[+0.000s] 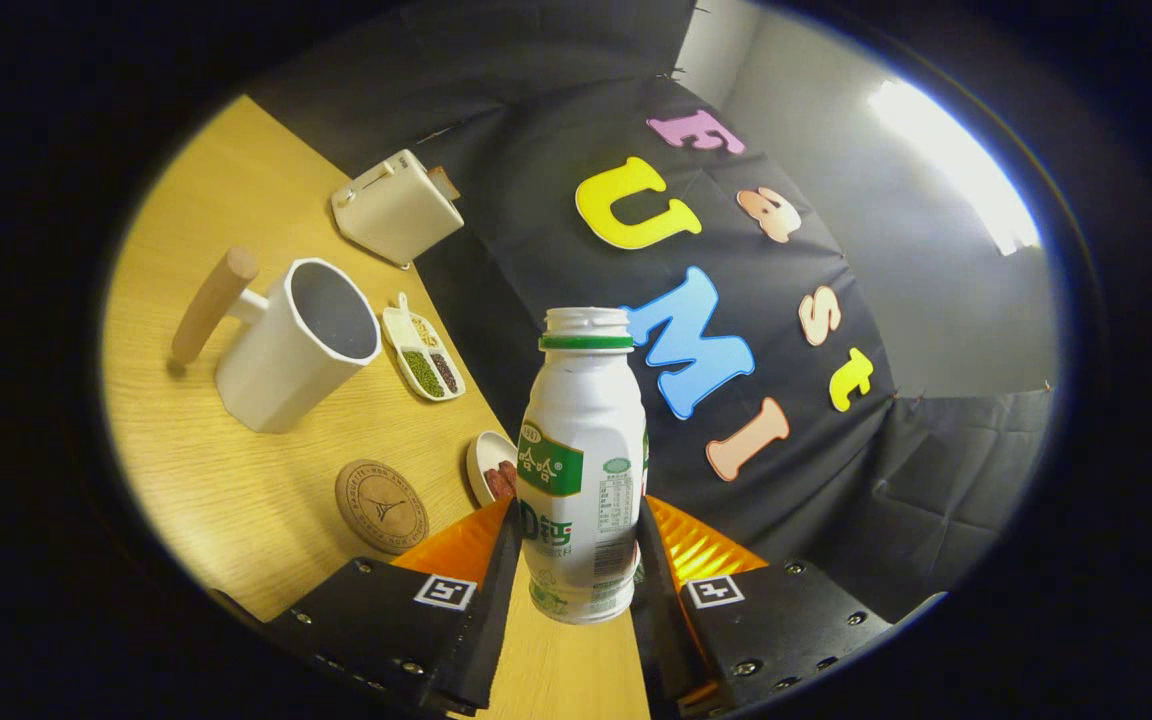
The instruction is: Take the bottle from table, then pour the juice into the cup, finally place the bottle on the coaster
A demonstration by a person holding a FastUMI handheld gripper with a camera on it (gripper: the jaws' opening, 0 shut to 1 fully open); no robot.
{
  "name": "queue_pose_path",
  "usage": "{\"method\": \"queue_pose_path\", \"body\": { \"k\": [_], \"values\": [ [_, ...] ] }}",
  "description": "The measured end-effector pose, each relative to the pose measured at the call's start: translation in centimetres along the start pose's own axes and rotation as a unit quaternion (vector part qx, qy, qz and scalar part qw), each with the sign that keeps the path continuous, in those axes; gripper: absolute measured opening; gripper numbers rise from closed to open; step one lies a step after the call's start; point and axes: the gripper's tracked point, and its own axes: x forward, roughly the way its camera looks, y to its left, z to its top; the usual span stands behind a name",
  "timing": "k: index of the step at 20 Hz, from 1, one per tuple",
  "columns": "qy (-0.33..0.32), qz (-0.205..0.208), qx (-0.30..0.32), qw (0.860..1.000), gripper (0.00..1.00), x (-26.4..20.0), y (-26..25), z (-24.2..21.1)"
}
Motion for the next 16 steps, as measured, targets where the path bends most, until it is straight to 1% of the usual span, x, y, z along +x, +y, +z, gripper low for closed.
{"method": "queue_pose_path", "body": {
  "k": [7, 16],
  "values": [
    [-0.01, -0.022, -0.096, 0.995, 0.62, -0.2, -0.4, 1.5],
    [-0.026, -0.04, -0.186, 0.981, 0.62, 0.6, -0.5, 3.5]
  ]
}}
